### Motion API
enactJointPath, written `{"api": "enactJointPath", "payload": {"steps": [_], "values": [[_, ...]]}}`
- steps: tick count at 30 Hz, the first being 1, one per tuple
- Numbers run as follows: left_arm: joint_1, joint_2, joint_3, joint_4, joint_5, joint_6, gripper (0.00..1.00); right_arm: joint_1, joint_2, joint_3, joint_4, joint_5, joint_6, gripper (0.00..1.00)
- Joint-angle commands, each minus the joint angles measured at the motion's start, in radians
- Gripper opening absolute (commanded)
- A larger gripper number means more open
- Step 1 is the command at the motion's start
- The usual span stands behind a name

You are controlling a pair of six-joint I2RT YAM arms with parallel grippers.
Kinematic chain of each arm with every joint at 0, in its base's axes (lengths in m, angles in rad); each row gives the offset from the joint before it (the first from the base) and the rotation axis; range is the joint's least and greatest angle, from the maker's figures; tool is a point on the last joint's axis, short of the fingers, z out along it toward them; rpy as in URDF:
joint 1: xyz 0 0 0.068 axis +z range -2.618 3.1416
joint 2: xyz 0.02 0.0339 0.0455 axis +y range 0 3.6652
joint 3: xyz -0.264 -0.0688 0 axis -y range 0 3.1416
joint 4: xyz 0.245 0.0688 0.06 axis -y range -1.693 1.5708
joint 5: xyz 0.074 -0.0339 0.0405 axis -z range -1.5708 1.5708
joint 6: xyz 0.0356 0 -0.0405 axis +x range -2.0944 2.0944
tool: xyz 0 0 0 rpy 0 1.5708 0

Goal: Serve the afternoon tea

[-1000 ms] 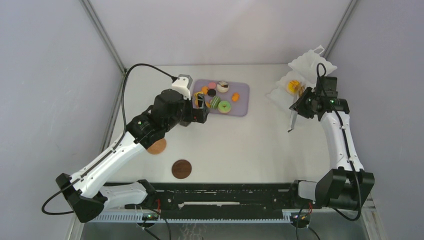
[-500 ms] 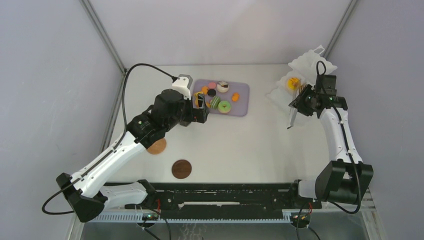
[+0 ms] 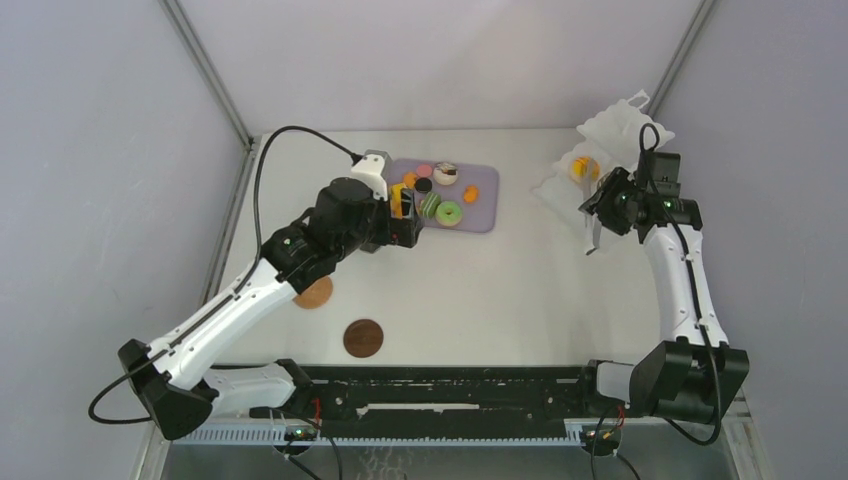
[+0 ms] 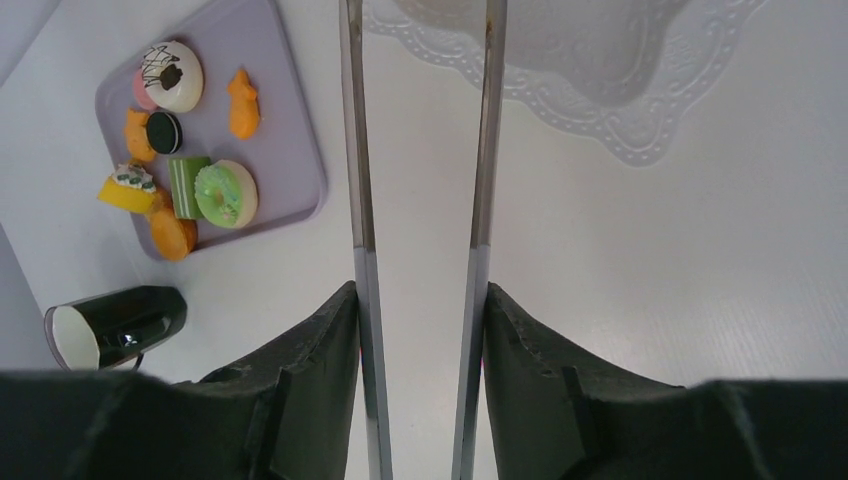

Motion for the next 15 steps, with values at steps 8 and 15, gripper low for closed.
{"api": "enactJointPath", "payload": {"steps": [8,15], "values": [[0.02,0.068,0.128,0.045,0.113,-0.017,1.0,-0.019,-0.184,-0.005,-0.055,0.0,-0.014,0.5],[0.053,0.278,0.272,0.131,0.323,-0.147,1.0,-0.021,-0.342,-0.07,-0.154,-0.019,-0.021,0.47]]}}
